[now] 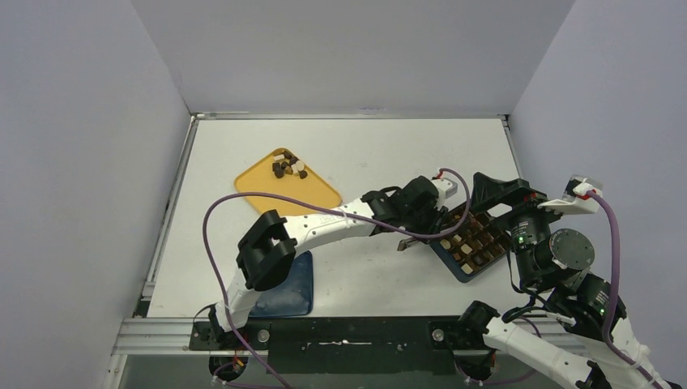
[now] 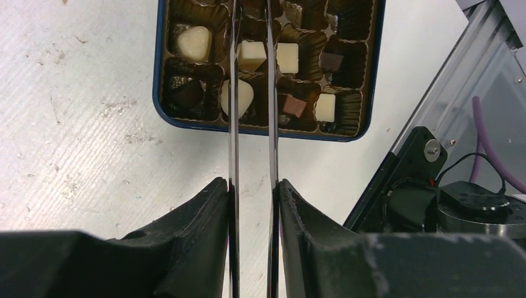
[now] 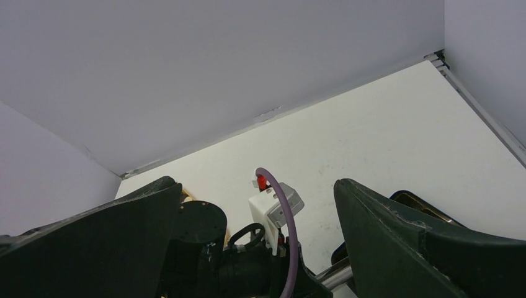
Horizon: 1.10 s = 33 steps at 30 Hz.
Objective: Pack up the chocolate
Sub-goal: Place the fake chocolate in the packing box.
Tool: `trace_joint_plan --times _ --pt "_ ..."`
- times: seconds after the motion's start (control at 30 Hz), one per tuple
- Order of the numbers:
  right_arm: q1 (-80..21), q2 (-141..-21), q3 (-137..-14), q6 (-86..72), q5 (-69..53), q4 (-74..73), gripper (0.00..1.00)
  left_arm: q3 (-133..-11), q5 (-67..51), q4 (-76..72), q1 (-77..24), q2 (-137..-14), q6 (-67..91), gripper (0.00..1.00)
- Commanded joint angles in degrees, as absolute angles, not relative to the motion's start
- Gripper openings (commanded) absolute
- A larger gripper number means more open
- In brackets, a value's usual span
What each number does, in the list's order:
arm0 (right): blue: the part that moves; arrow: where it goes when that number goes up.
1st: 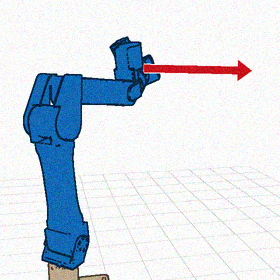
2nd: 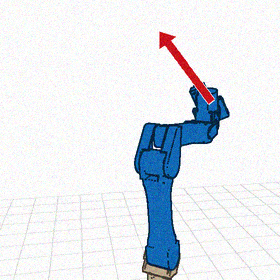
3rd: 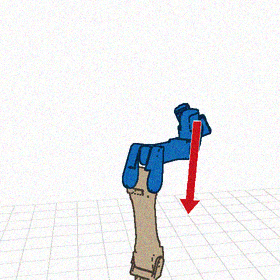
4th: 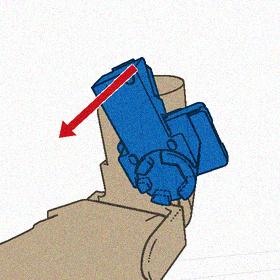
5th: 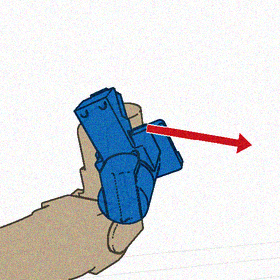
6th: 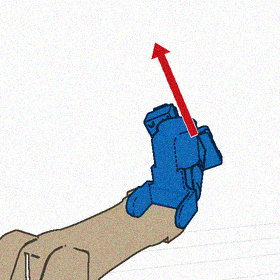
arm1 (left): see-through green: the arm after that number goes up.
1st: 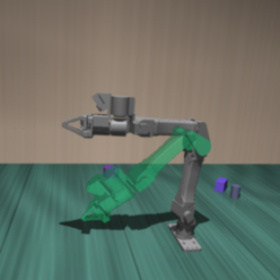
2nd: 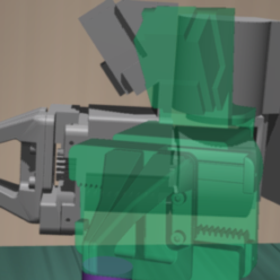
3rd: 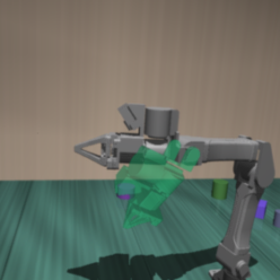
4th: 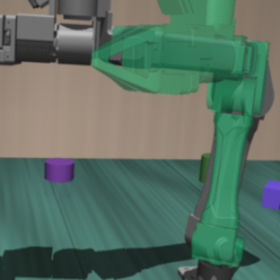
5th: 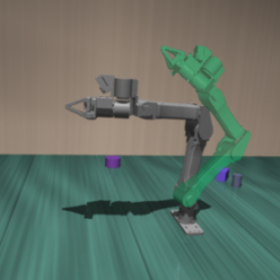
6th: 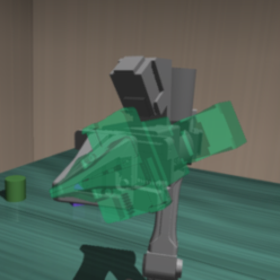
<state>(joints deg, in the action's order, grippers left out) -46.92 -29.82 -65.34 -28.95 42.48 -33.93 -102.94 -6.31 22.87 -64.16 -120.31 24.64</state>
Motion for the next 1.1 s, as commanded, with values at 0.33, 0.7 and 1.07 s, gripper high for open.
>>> trace_joint_plan --times 0.33,0.7,1.07 --pt "-46.83 -30.55 -66.23 -27.49 42.15 -32.4 1.0 -110.31 -4.34 25.98 -64.69 -120.38 22.39 0.34" --pt "-46.81 -32.45 -65.25 -27.87 37.32 -30.31 1.0 -110.02 6.94 32.57 -60.7 -113.83 20.4 0.34" --pt "-46.76 -36.83 -62.94 -28.31 33.09 -28.84 1.0 -95.31 9.64 34.31 -41.87 -102.19 22.58 0.33"
